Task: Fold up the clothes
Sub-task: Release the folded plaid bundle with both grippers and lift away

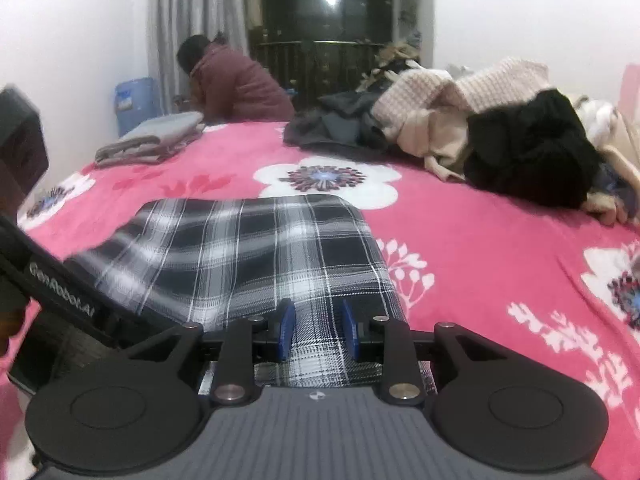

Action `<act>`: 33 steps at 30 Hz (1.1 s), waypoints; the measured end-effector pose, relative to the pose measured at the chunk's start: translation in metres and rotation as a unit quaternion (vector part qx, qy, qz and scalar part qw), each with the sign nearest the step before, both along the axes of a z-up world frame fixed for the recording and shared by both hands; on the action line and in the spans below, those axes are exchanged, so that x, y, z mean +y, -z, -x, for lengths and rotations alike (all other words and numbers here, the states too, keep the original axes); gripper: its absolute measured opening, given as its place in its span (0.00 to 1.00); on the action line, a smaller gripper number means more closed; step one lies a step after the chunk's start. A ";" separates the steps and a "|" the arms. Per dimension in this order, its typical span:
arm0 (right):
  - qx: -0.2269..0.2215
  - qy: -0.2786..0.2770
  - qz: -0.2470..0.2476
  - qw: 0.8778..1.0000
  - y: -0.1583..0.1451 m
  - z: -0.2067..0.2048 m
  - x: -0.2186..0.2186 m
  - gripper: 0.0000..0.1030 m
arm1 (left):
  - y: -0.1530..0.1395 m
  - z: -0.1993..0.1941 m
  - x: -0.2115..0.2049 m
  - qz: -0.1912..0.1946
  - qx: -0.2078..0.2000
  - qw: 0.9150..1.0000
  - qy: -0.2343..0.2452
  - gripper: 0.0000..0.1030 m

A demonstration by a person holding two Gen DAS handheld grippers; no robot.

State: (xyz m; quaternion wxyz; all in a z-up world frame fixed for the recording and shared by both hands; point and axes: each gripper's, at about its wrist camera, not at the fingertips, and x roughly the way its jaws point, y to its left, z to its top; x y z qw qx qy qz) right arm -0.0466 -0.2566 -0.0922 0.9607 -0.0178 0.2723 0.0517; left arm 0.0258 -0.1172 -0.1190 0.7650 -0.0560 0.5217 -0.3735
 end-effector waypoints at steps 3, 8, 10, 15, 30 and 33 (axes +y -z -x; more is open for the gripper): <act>-0.003 -0.001 -0.002 1.000 0.005 -0.002 0.000 0.29 | -0.002 0.002 -0.002 -0.009 -0.009 1.000 0.001 0.41; 0.000 0.003 -0.005 1.000 0.007 -0.004 0.003 0.29 | -0.005 0.007 -0.004 -0.021 -0.025 0.999 0.003 0.43; 0.001 0.004 -0.004 1.000 0.007 -0.004 0.004 0.29 | -0.006 0.009 -0.005 -0.026 -0.033 0.999 0.004 0.44; 0.003 0.006 -0.006 1.000 0.008 -0.003 0.003 0.29 | -0.010 0.016 -0.012 -0.048 -0.064 0.997 0.010 0.49; 0.003 0.011 -0.007 1.000 0.010 -0.003 0.004 0.29 | -0.012 0.019 -0.016 -0.064 -0.081 0.995 0.012 0.51; 0.003 0.011 -0.007 1.000 0.011 -0.003 0.005 0.29 | -0.013 0.019 -0.016 -0.067 -0.082 0.994 0.013 0.52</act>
